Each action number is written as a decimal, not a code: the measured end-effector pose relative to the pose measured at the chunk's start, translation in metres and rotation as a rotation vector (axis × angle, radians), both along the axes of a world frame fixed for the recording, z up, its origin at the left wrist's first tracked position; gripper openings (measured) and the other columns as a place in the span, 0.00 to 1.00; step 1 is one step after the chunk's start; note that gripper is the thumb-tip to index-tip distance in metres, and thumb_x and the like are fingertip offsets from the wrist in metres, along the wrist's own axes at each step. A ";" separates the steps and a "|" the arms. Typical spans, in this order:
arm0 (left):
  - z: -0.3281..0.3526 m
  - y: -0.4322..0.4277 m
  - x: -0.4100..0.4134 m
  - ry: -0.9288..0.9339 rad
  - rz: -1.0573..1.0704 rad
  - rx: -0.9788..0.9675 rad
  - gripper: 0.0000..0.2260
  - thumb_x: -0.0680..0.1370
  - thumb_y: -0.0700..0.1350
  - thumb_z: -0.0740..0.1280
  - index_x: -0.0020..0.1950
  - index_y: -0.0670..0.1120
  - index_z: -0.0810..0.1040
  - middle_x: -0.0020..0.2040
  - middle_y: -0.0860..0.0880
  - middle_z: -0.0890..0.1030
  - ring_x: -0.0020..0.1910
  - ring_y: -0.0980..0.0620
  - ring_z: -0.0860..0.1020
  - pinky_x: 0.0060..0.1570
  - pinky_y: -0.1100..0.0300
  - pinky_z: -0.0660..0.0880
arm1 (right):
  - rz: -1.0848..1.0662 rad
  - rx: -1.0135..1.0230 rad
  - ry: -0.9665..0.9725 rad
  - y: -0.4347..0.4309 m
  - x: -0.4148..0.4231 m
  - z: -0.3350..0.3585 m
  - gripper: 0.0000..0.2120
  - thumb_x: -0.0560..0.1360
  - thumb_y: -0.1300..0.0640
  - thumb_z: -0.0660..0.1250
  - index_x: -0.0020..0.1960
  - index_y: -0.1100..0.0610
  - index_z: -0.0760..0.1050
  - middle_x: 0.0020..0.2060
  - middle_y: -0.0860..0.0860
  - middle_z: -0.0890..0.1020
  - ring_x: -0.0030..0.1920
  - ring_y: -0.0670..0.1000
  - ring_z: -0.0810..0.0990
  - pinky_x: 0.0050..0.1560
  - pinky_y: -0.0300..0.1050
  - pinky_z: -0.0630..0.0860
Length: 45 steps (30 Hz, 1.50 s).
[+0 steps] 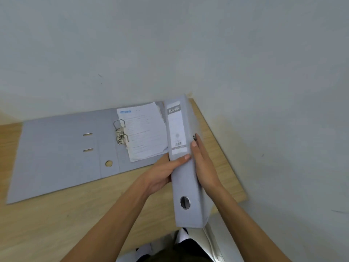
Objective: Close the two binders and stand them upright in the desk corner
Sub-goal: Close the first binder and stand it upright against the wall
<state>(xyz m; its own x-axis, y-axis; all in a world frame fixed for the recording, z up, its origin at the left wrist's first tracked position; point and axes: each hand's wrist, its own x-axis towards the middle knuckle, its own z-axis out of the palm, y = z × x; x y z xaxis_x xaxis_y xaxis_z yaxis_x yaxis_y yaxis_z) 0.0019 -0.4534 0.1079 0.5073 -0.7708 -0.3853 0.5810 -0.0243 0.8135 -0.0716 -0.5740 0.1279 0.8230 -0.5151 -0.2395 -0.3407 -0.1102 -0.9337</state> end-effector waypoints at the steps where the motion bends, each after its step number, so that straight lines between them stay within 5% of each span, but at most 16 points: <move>1: 0.004 -0.005 0.002 -0.067 -0.001 -0.007 0.23 0.75 0.54 0.75 0.70 0.55 0.78 0.64 0.52 0.85 0.63 0.51 0.84 0.60 0.52 0.82 | 0.002 -0.016 -0.037 -0.005 0.003 0.008 0.40 0.72 0.28 0.60 0.80 0.41 0.57 0.76 0.39 0.67 0.74 0.41 0.67 0.76 0.52 0.65; 4: 0.012 -0.019 0.006 -0.256 0.041 -0.032 0.21 0.77 0.49 0.75 0.70 0.53 0.78 0.63 0.52 0.86 0.62 0.52 0.84 0.57 0.56 0.83 | 0.046 -0.110 -0.121 -0.018 0.011 0.027 0.47 0.68 0.33 0.71 0.80 0.43 0.56 0.75 0.41 0.69 0.74 0.42 0.69 0.72 0.53 0.71; 8: 0.000 -0.041 0.010 -0.452 0.178 0.022 0.27 0.71 0.46 0.79 0.68 0.53 0.77 0.59 0.55 0.87 0.58 0.55 0.85 0.49 0.65 0.82 | 0.112 -0.130 -0.213 -0.044 0.013 0.036 0.42 0.70 0.43 0.75 0.79 0.42 0.59 0.72 0.39 0.73 0.72 0.42 0.72 0.65 0.49 0.77; 12: -0.014 -0.061 0.022 -0.588 0.106 0.116 0.41 0.74 0.42 0.78 0.82 0.54 0.61 0.72 0.57 0.78 0.70 0.60 0.77 0.62 0.58 0.80 | 0.066 -0.113 -0.207 -0.072 0.006 0.022 0.27 0.71 0.53 0.77 0.66 0.40 0.72 0.57 0.33 0.82 0.59 0.39 0.81 0.50 0.31 0.79; 15: -0.015 -0.076 0.029 -0.651 0.027 0.169 0.46 0.75 0.45 0.76 0.84 0.59 0.50 0.78 0.61 0.68 0.69 0.74 0.69 0.64 0.67 0.76 | 0.017 -0.083 -0.180 -0.092 0.003 0.011 0.25 0.72 0.57 0.77 0.62 0.39 0.73 0.54 0.32 0.83 0.56 0.37 0.82 0.49 0.29 0.77; 20: -0.016 -0.108 0.044 -0.694 -0.117 0.260 0.56 0.73 0.45 0.79 0.83 0.59 0.38 0.80 0.51 0.67 0.74 0.51 0.72 0.64 0.62 0.77 | -0.001 -0.011 -0.158 -0.120 0.007 0.006 0.26 0.71 0.55 0.78 0.64 0.40 0.73 0.55 0.35 0.83 0.56 0.38 0.83 0.48 0.31 0.79; 23: -0.021 -0.126 0.056 -0.711 -0.192 0.276 0.62 0.72 0.43 0.79 0.81 0.55 0.29 0.78 0.45 0.69 0.73 0.46 0.74 0.67 0.54 0.76 | 0.000 0.008 -0.150 -0.131 0.012 0.004 0.26 0.70 0.54 0.78 0.63 0.38 0.73 0.55 0.34 0.84 0.55 0.38 0.83 0.47 0.31 0.79; 26: -0.024 -0.142 0.067 -0.711 -0.191 0.290 0.61 0.71 0.44 0.80 0.82 0.52 0.31 0.76 0.44 0.70 0.72 0.44 0.75 0.68 0.45 0.77 | -0.038 0.000 -0.152 -0.140 0.022 0.001 0.24 0.68 0.51 0.77 0.61 0.37 0.75 0.54 0.39 0.85 0.56 0.40 0.83 0.49 0.34 0.80; 29: -0.028 -0.160 0.077 -0.727 -0.161 0.298 0.56 0.72 0.44 0.80 0.83 0.45 0.39 0.74 0.45 0.71 0.72 0.45 0.75 0.68 0.46 0.77 | -0.069 -0.019 -0.154 -0.150 0.034 -0.005 0.19 0.71 0.53 0.77 0.58 0.39 0.76 0.55 0.42 0.85 0.57 0.41 0.83 0.51 0.36 0.81; 31: -0.027 -0.172 0.082 -0.749 -0.134 0.295 0.57 0.73 0.45 0.79 0.83 0.46 0.35 0.76 0.45 0.69 0.73 0.47 0.74 0.68 0.47 0.77 | -0.110 -0.064 -0.141 -0.155 0.041 -0.008 0.20 0.72 0.52 0.76 0.62 0.46 0.77 0.58 0.46 0.81 0.58 0.44 0.81 0.53 0.38 0.81; 36: -0.025 -0.200 0.094 -0.796 -0.118 0.272 0.59 0.74 0.47 0.77 0.80 0.52 0.27 0.79 0.45 0.65 0.75 0.46 0.71 0.71 0.48 0.74 | -0.272 -0.208 -0.060 -0.172 0.054 -0.015 0.22 0.75 0.50 0.73 0.66 0.56 0.76 0.56 0.51 0.74 0.51 0.39 0.78 0.40 0.20 0.72; 45: -0.026 -0.242 0.117 -0.785 -0.036 0.322 0.56 0.75 0.47 0.76 0.83 0.49 0.32 0.80 0.44 0.65 0.77 0.43 0.68 0.73 0.42 0.71 | -0.374 0.033 -0.120 -0.195 0.079 -0.021 0.21 0.79 0.52 0.68 0.70 0.50 0.69 0.59 0.49 0.81 0.56 0.48 0.83 0.43 0.34 0.79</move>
